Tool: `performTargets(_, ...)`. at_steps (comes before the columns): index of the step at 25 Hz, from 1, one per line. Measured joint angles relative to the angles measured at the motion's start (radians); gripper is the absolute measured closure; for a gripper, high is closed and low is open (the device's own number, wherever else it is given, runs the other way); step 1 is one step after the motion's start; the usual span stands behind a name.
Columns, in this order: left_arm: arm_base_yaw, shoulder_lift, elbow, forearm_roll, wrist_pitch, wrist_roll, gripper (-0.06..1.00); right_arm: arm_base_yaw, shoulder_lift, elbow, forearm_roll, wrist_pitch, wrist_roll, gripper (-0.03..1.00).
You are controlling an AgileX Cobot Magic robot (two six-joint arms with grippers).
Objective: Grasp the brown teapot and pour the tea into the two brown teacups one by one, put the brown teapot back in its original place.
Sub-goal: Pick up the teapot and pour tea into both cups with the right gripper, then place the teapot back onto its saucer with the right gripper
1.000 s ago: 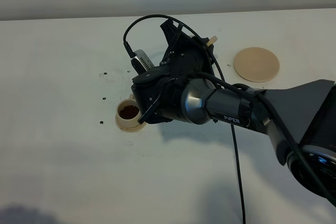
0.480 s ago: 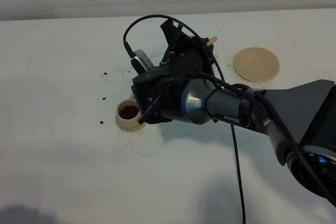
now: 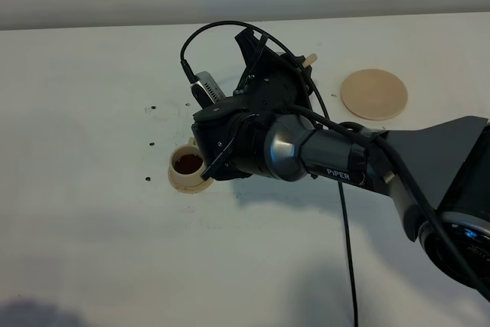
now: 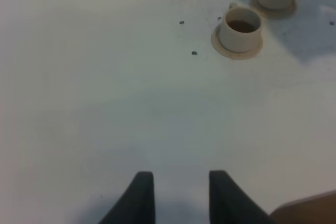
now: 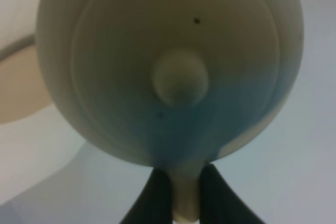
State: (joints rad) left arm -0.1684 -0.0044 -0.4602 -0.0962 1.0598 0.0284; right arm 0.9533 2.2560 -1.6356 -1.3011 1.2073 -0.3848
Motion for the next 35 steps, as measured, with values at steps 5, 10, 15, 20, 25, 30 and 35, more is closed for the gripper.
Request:
performTargets(5,0.0,0.0,0.0,0.0,0.0,0.0,0.7,-0.001,-0.045,-0.002,0.065,0.001,0.013,0.86)
performTargets(10,0.0,0.0,0.0,0.0,0.0,0.0,0.7,-0.027,-0.103,-0.047,0.214,0.002,-0.024,0.86)
performTargets(15,0.0,0.0,0.0,0.0,0.0,0.0,0.7,-0.094,-0.146,-0.099,0.456,0.005,-0.088,0.86)
performTargets(20,0.0,0.0,0.0,0.0,0.0,0.0,0.7,-0.177,-0.157,-0.164,0.732,0.009,-0.168,0.86)
performTargets(25,0.0,0.0,0.0,0.0,0.0,0.0,0.7,-0.233,-0.159,-0.171,0.944,0.012,-0.184,0.86)
performTargets(30,0.0,0.0,0.0,0.0,0.0,0.0,0.7,-0.256,-0.159,-0.171,1.012,0.014,-0.188,0.86)
performTargets(35,0.0,0.0,0.0,0.0,0.0,0.0,0.7,-0.257,-0.159,-0.171,1.028,0.014,-0.189,0.86)
